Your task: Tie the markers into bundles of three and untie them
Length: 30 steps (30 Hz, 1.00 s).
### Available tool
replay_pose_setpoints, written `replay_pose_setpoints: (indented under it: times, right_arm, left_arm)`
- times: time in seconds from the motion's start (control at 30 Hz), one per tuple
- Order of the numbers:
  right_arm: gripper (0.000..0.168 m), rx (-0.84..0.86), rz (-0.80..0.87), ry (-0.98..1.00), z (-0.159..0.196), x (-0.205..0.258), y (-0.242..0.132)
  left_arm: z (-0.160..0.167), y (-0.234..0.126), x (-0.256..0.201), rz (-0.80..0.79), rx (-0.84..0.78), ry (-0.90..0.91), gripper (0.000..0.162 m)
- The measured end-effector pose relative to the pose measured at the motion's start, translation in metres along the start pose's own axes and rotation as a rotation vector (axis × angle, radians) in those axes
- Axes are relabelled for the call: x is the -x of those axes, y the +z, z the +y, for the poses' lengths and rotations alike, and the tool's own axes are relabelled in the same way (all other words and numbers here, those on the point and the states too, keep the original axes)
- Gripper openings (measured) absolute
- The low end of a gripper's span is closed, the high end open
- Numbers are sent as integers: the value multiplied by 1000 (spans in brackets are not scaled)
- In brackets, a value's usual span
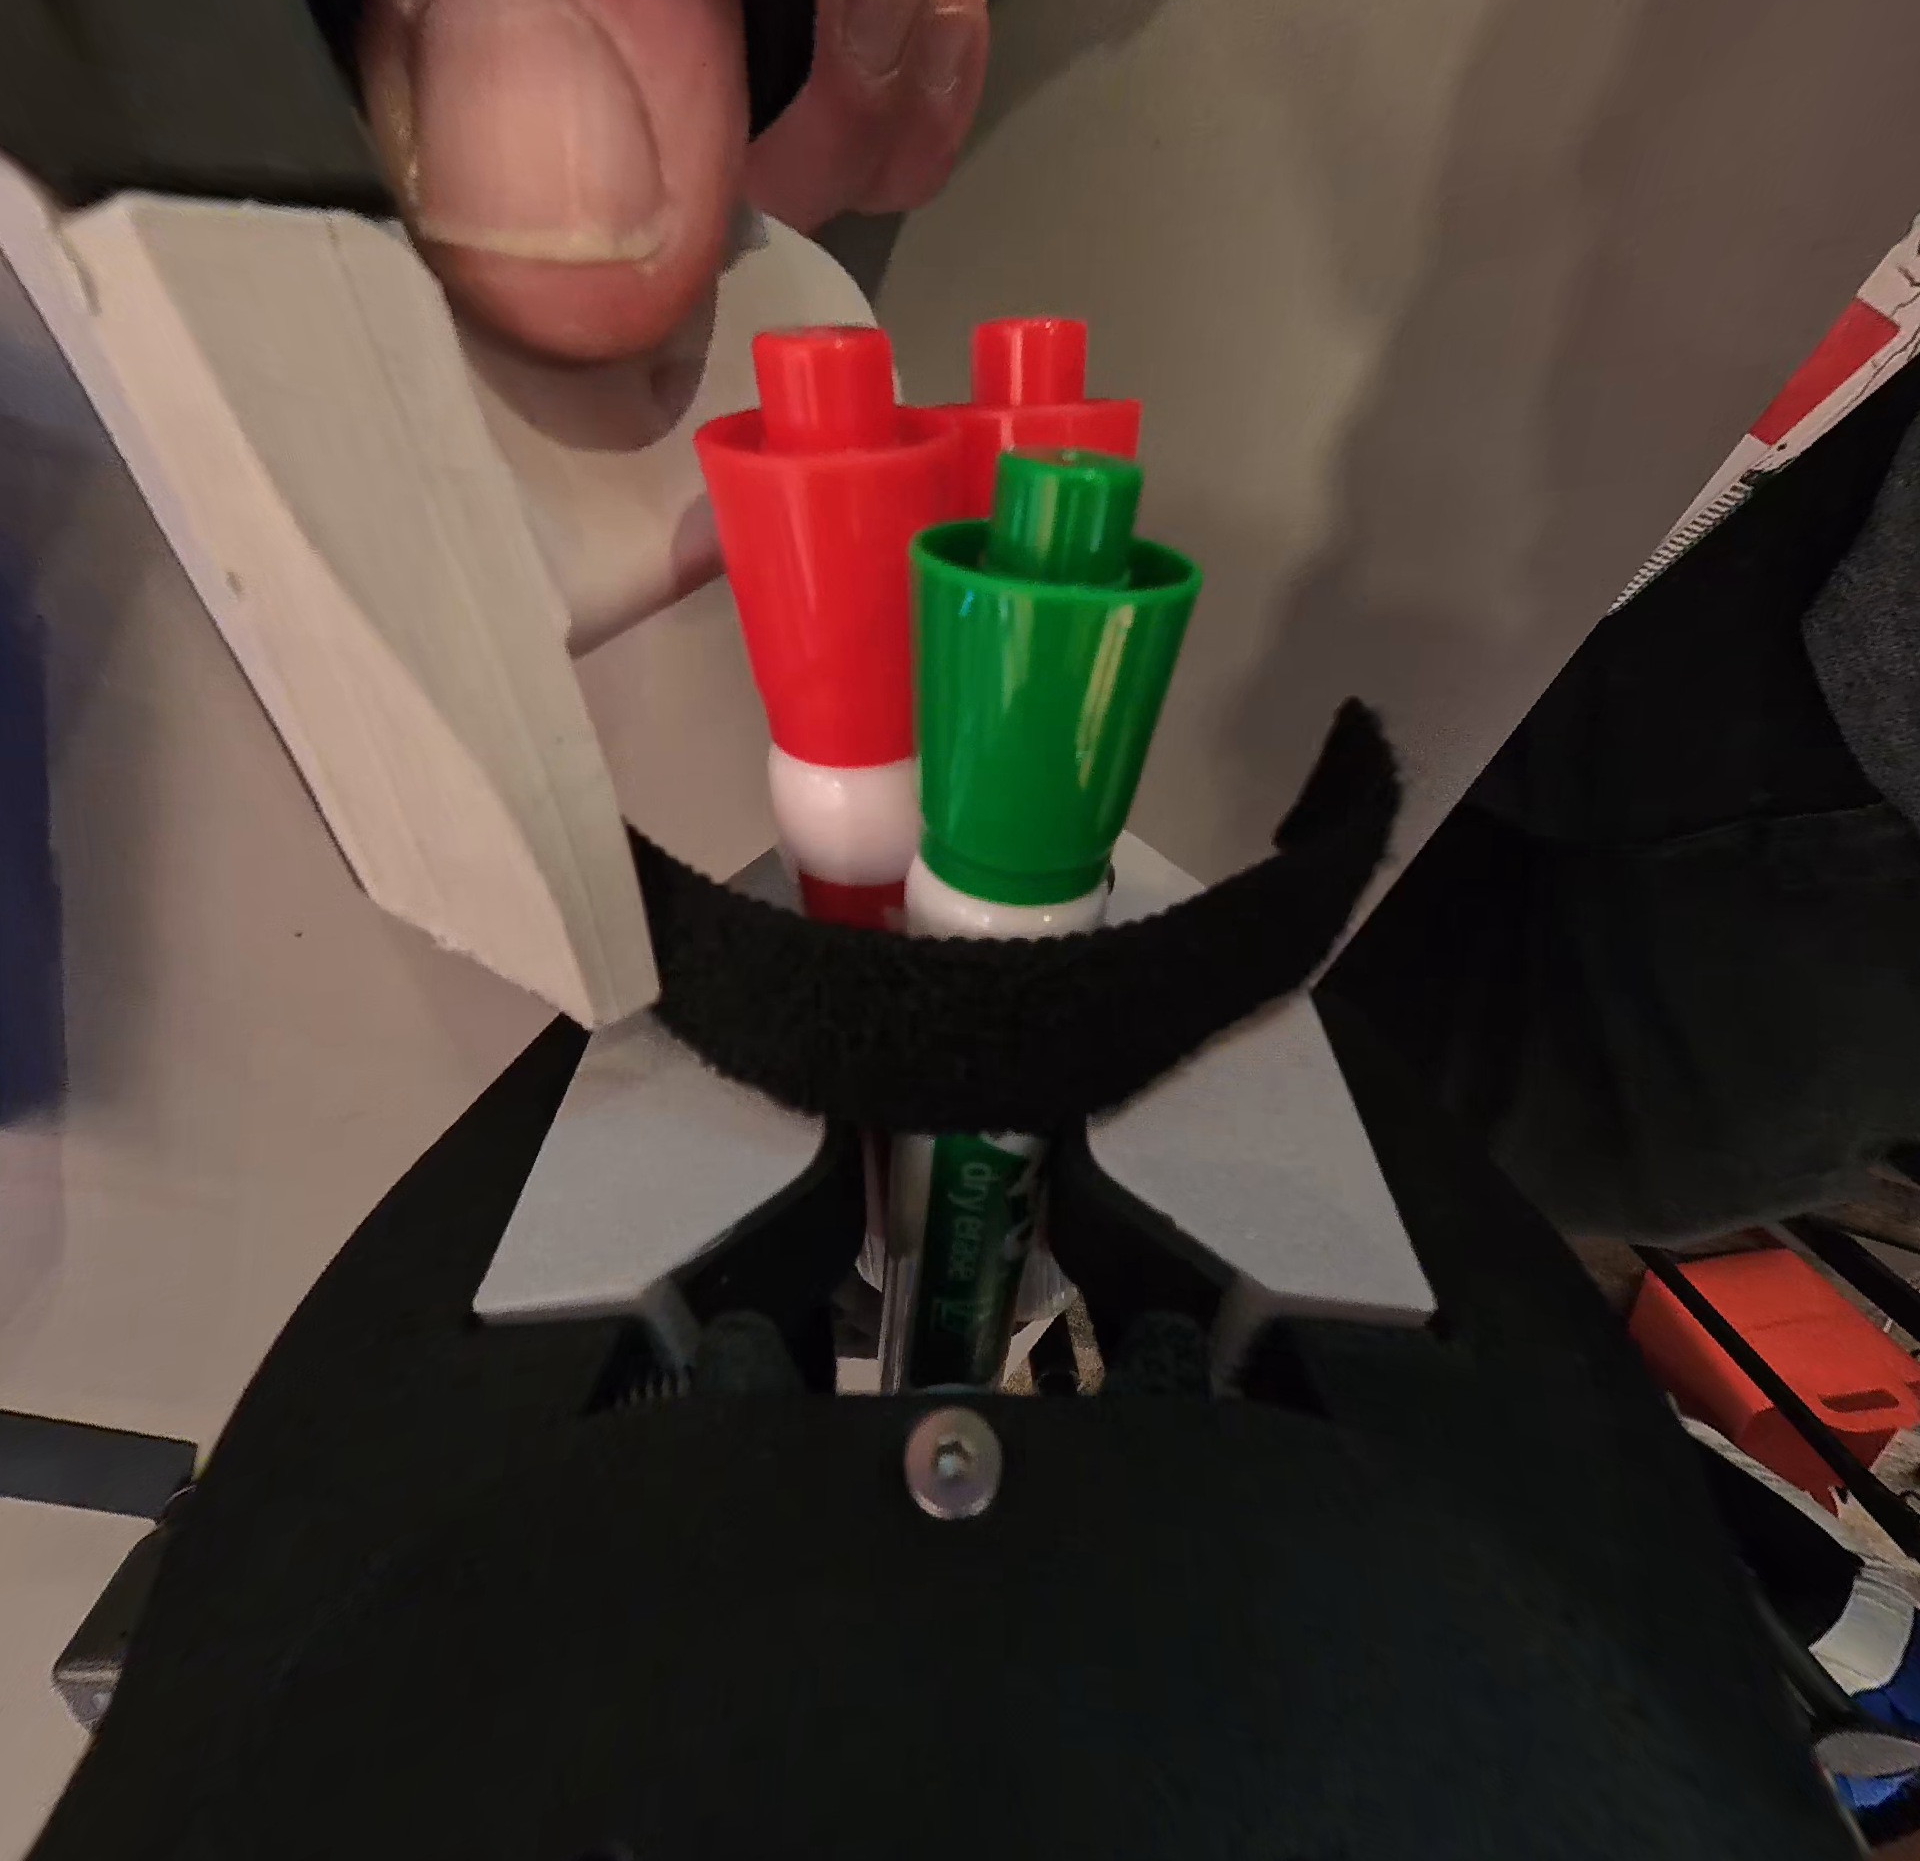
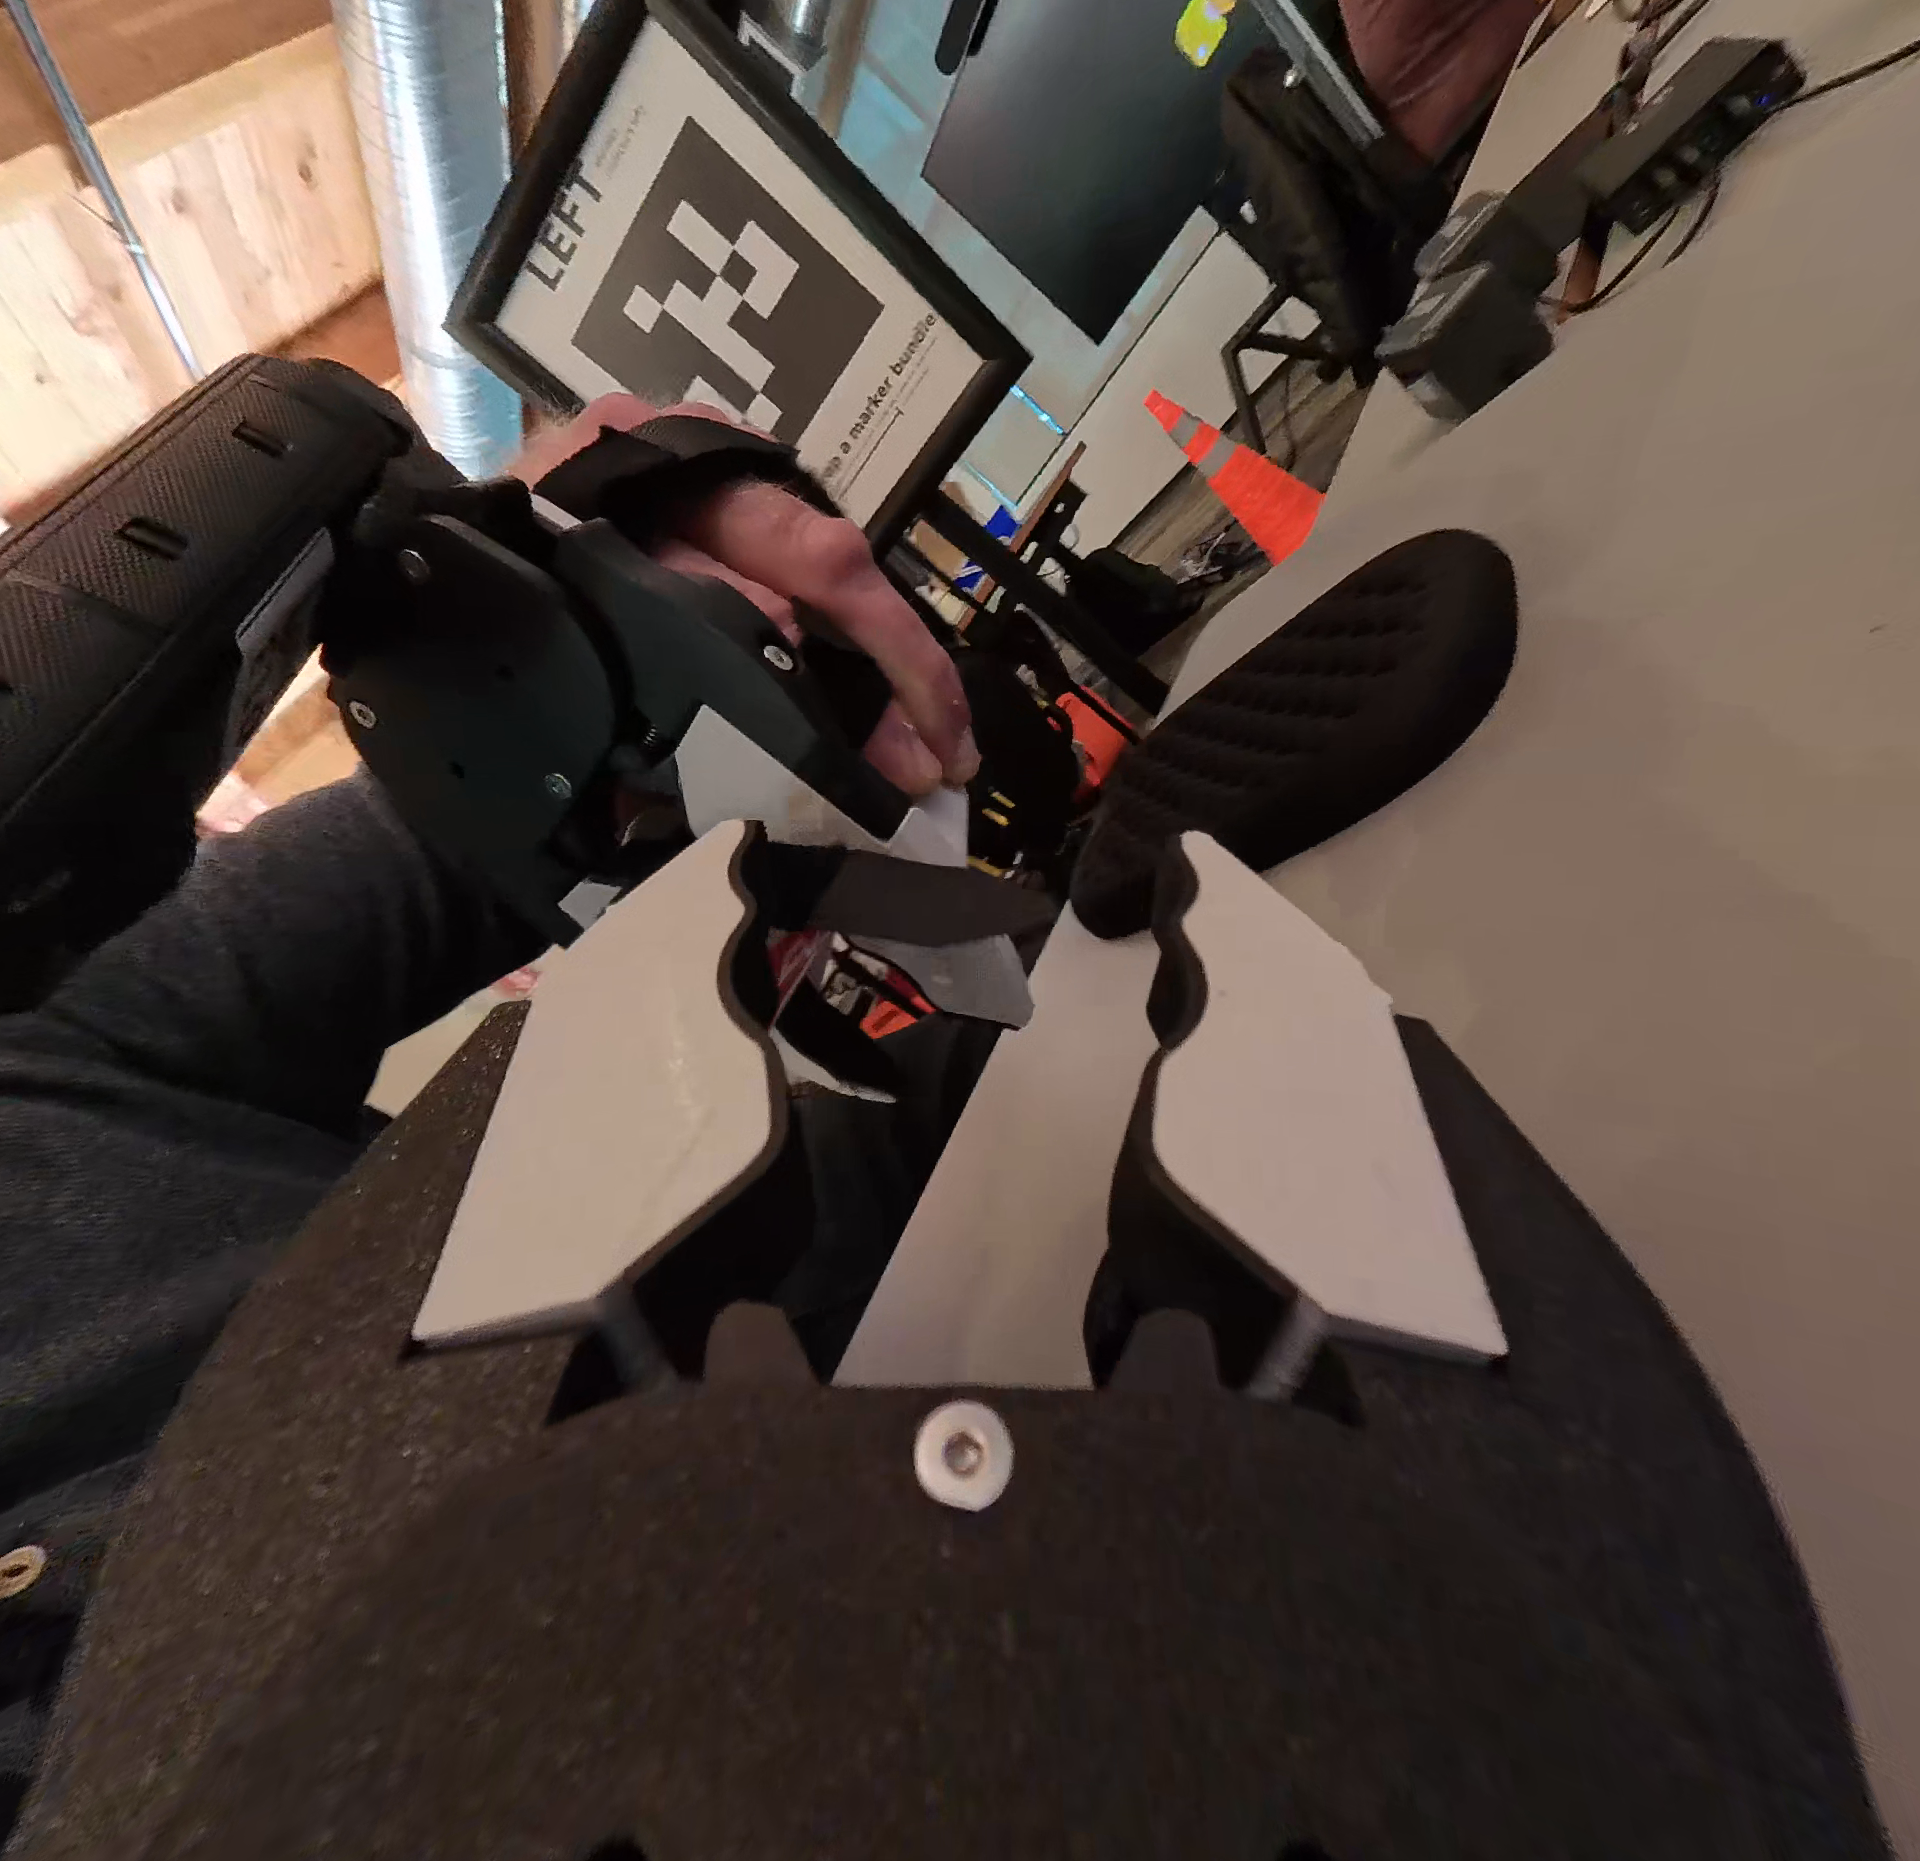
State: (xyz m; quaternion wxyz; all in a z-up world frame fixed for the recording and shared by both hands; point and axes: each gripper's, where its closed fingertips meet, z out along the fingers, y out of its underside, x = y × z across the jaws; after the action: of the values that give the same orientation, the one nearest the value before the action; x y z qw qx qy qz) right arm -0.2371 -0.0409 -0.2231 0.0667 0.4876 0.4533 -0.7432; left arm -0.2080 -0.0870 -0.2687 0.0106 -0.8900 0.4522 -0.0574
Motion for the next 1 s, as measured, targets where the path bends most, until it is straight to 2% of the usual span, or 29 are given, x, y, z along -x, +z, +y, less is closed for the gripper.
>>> replay_pose_setpoints:
  times: [0.13,0.3,0.33,0.37,0.47,0.6,0.77,1.0]
  right_arm:
    - [78,-39,-9,-61,-9,4,-6]
    - [97,-67,-3,-365,-17,25,-22]
    - [102,-32,50,-457,-13,25,-24]
    - [115,-7,98,-542,-9,26,-26]
    - [117,36,99,-684,9,43,-25]
    - [127,86,128,-767,25,45,-16]
    - [129,83,161,-762,31,38,-5]
    - [115,94,208,-812,33,32,1]
  left_arm:
    - [1,-2,2,-10,-10,-10,41]
    - [2,-5,2,-7,-10,-9,42]
    - [2,-5,2,-6,-14,-11,42]
    - [2,-6,1,-3,-13,-11,42]
    - [3,-6,0,-1,-14,-18,42]
    - [2,-6,2,-5,-18,-21,41]
    - [-1,-6,2,-12,-17,-21,42]
    - [-8,-9,2,-7,-30,-9,41]
